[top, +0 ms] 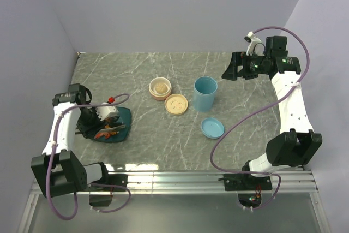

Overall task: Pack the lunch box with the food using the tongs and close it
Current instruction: Pick up the food using the clamp

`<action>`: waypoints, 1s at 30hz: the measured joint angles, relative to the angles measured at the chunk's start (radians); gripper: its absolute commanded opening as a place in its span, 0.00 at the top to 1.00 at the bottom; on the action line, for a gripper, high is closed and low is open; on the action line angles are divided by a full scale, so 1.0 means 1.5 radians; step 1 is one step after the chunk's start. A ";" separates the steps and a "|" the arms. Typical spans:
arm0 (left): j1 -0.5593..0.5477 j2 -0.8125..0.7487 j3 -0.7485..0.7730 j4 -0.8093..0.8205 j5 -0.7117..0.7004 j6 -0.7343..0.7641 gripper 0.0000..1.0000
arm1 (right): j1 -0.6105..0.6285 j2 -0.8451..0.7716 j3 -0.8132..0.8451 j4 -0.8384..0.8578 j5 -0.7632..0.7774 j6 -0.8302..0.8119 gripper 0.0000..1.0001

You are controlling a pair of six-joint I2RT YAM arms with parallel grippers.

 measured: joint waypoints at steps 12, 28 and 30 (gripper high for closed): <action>0.002 0.044 0.004 0.035 -0.022 0.024 0.47 | 0.000 0.009 0.000 -0.003 -0.001 0.000 0.00; 0.002 0.099 0.038 0.045 -0.030 0.031 0.55 | 0.000 0.012 0.000 -0.004 -0.004 0.000 0.00; 0.002 0.104 0.039 0.046 -0.031 0.031 0.59 | 0.000 0.013 0.000 -0.004 -0.006 0.000 0.00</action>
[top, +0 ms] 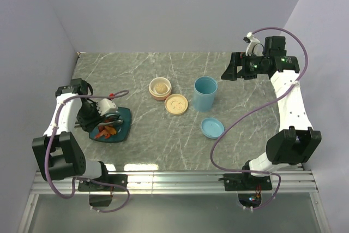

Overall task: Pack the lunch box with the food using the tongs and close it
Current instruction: Pick up the food using the clamp, then place the food into the lunch box

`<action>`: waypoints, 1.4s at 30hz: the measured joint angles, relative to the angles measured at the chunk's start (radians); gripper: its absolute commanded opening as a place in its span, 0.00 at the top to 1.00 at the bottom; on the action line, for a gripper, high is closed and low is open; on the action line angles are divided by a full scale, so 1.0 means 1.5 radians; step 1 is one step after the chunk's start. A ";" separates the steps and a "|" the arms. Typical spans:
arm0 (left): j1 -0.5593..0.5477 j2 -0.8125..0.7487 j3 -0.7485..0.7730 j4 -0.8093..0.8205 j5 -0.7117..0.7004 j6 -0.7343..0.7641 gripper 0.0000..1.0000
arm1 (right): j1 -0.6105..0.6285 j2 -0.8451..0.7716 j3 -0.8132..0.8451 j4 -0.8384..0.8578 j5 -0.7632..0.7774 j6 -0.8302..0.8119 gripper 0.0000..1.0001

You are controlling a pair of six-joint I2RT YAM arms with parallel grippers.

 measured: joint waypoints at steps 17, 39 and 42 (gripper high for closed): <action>-0.003 -0.032 0.100 -0.077 0.082 -0.016 0.78 | 0.000 0.012 0.004 -0.002 -0.008 0.001 0.00; -0.400 0.193 0.501 0.108 0.294 -0.469 0.77 | 0.000 0.021 0.023 -0.017 0.029 -0.005 0.00; -0.448 0.240 0.525 0.150 0.303 -0.508 0.77 | 0.000 0.021 0.030 -0.019 0.040 -0.004 0.00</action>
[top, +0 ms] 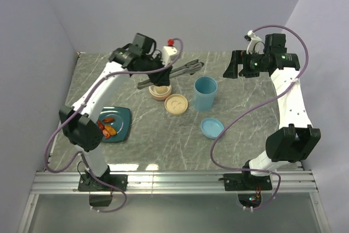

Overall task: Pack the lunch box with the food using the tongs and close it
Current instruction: Place the food into the lunch box

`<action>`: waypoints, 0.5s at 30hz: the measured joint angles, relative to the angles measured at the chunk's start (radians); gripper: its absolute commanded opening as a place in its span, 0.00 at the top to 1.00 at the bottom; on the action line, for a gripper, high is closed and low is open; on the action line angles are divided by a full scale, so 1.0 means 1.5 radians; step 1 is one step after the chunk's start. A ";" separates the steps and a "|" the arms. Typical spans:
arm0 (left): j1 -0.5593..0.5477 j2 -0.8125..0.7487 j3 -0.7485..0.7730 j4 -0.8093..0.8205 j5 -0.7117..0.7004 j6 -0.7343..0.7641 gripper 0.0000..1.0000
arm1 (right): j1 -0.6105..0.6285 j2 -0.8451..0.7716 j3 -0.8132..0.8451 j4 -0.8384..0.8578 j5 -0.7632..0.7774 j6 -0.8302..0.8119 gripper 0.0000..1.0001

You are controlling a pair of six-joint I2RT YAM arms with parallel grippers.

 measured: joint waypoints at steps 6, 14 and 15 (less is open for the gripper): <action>-0.065 0.081 0.033 0.052 0.004 -0.044 0.75 | 0.000 -0.005 0.009 0.008 0.048 0.036 0.00; -0.101 0.120 0.036 0.068 0.002 -0.055 0.71 | 0.000 -0.052 0.009 0.048 0.127 0.072 0.00; -0.101 0.121 0.034 0.069 0.002 -0.055 0.71 | 0.000 -0.059 0.009 0.053 0.135 0.074 0.00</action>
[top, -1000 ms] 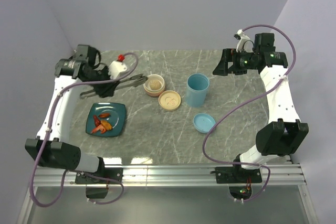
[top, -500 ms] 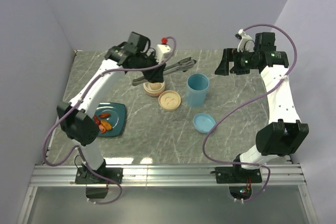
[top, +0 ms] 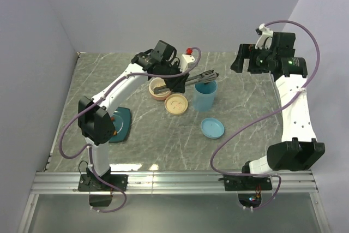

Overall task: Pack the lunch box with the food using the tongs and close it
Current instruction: Place the food into the lunch box

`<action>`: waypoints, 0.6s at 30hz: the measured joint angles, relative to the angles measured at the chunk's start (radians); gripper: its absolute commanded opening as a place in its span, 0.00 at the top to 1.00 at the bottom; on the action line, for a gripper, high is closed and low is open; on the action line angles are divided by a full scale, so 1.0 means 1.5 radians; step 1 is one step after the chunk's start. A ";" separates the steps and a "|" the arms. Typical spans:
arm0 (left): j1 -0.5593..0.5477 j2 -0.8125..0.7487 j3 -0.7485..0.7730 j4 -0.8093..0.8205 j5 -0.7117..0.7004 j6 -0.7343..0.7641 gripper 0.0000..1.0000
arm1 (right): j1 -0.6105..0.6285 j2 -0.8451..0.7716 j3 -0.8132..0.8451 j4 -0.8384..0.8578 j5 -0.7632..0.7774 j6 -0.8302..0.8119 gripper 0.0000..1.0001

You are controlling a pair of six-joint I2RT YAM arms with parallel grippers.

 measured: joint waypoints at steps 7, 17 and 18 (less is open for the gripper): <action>0.002 0.010 -0.004 0.003 -0.007 0.001 0.62 | 0.000 -0.014 0.000 0.010 0.033 0.002 0.00; 0.002 0.024 -0.003 -0.005 -0.012 0.002 0.44 | -0.013 0.015 0.056 -0.044 -0.013 -0.053 0.00; 0.002 0.024 0.000 -0.008 -0.013 0.002 0.44 | -0.014 0.015 0.056 -0.047 -0.020 -0.055 0.00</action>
